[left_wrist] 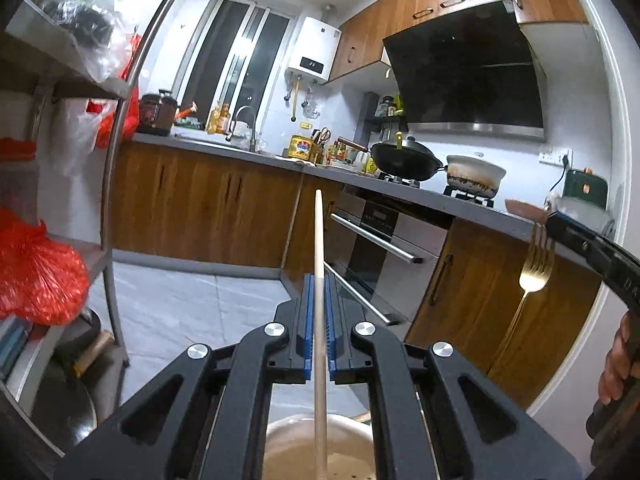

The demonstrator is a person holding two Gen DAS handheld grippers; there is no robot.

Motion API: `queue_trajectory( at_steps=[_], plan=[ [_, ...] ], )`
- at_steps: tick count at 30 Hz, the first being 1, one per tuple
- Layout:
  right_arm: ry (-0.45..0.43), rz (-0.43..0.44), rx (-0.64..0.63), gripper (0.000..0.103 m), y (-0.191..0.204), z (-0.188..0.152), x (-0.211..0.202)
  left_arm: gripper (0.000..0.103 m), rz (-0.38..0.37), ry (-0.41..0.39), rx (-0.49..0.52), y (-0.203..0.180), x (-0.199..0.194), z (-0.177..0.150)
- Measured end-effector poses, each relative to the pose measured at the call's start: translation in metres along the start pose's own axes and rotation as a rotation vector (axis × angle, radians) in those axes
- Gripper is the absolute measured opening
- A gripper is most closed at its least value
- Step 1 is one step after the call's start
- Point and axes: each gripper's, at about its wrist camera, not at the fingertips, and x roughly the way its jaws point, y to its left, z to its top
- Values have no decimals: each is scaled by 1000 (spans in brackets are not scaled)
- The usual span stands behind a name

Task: Organize utensils
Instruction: 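Drop the chopstick in the tall vase while the right drops the fork in the small one, then withdraw both open tools from the vases back toward the utensils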

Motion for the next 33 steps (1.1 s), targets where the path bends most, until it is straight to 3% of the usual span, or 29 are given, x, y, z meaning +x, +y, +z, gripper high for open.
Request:
queue_trajectory(
  at_steps=[13, 22, 25, 27, 29, 31, 33],
  plan=[
    [134, 57, 2, 3, 16, -41, 37, 5, 28, 98, 84, 3, -27, -36],
    [168, 71, 19, 3, 16, -43, 51, 6, 58, 128, 128, 3, -27, -39],
    [167, 81, 40, 4, 13, -41, 50, 20, 70, 130, 141, 2, -31, -36],
    [169, 86, 45, 12, 13, -42, 48, 31, 83, 121, 148, 1, -35, -34],
    [166, 94, 60, 29, 11, -41, 44, 34, 80, 120, 146, 1, -40, -31],
    [152, 103, 91, 41, 7, -40, 36, 43, 78, 116, 144, 1, -47, -29],
    [144, 115, 121, 59, 2, -39, 27, 66, 88, 103, 149, -1, -56, -27]
  ],
)
